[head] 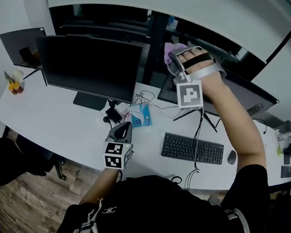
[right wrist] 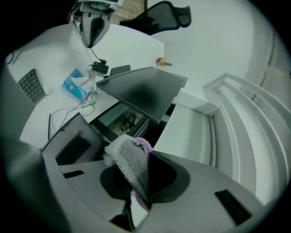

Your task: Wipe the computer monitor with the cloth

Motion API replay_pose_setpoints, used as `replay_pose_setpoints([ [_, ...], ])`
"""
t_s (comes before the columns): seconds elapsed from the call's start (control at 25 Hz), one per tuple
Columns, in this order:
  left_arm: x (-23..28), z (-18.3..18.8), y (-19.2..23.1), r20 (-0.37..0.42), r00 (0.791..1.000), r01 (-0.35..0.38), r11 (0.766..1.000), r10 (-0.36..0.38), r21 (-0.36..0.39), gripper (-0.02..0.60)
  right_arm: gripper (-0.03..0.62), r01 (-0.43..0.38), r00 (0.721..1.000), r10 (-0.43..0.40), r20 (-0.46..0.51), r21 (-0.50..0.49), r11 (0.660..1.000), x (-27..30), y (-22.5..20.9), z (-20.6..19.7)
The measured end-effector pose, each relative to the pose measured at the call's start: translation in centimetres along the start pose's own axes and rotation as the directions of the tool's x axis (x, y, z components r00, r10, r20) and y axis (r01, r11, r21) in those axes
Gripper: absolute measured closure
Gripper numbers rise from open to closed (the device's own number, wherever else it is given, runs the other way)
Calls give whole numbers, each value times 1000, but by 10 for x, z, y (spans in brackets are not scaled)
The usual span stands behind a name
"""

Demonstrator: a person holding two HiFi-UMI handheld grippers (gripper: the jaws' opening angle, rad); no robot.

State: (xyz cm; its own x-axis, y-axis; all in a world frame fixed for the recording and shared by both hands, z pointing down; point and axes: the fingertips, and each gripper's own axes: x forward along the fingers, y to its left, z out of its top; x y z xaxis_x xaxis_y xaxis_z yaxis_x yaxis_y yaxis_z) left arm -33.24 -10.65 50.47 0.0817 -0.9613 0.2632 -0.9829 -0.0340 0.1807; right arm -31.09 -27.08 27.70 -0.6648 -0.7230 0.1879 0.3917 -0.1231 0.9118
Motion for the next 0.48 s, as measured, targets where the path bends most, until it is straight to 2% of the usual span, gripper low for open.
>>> replay_pose_setpoints([
  [0.08, 0, -1, 1, 0, 1000, -1, 1000, 1, -2, 568, 531, -38, 998, 32, -56, -110, 993, 5, 7, 3],
  [0.16, 0, -1, 1, 4, 1000, -1, 1000, 1, -5, 568, 531, -134, 979, 85, -187, -268, 954, 9, 22, -8],
  [0.2, -1, -1, 2, 5, 1000, -2, 1000, 2, -5, 568, 530, -170, 967, 96, -235, -317, 933, 11, 27, -11],
  [0.32, -2, 0, 2, 9, 1000, -3, 1000, 3, -6, 568, 531, -227, 944, 97, -314, -408, 884, 16, 36, -7],
  [0.48, -5, -2, 6, 12, 1000, -12, 1000, 12, -15, 568, 531, -312, 922, 131, -364, -501, 807, 17, 56, 4],
])
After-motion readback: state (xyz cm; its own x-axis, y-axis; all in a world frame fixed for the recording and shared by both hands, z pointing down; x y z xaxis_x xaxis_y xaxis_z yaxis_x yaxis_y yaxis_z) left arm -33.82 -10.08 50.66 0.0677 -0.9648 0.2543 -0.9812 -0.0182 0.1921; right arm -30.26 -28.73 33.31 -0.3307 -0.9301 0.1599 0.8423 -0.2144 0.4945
